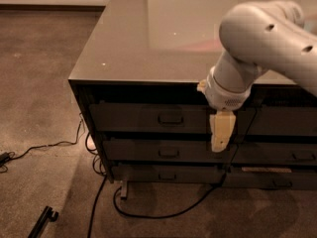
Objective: Open top drawer
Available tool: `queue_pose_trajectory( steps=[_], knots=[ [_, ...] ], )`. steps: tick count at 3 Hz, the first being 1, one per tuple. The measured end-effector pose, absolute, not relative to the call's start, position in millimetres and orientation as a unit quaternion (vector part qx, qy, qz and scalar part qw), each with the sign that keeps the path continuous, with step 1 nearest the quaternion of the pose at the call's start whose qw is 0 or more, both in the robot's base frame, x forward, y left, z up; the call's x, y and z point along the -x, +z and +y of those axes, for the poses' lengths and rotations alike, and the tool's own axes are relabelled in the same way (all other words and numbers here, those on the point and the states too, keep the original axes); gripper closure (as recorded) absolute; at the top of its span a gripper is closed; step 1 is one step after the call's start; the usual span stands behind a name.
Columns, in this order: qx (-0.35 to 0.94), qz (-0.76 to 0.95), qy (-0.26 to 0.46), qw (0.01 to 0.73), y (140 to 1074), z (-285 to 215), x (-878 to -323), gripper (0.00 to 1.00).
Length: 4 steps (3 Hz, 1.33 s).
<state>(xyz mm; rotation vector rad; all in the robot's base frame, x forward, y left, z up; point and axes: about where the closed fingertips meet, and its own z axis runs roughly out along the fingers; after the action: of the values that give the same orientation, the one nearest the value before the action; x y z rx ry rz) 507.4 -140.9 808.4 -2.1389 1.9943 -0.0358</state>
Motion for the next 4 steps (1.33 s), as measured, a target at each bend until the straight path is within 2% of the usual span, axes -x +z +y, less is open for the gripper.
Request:
queue_pose_trajectory(
  steps=[1, 2, 4],
  knots=[
    [0.732, 0.674, 0.015, 0.099, 782.0, -126.7, -500.6, 0.00],
    [0.744, 0.664, 0.022, 0.072, 738.0, -90.1, -535.3, 0.00],
    [0.732, 0.676, 0.031, 0.075, 731.2, -93.9, -527.5, 0.00]
  ],
)
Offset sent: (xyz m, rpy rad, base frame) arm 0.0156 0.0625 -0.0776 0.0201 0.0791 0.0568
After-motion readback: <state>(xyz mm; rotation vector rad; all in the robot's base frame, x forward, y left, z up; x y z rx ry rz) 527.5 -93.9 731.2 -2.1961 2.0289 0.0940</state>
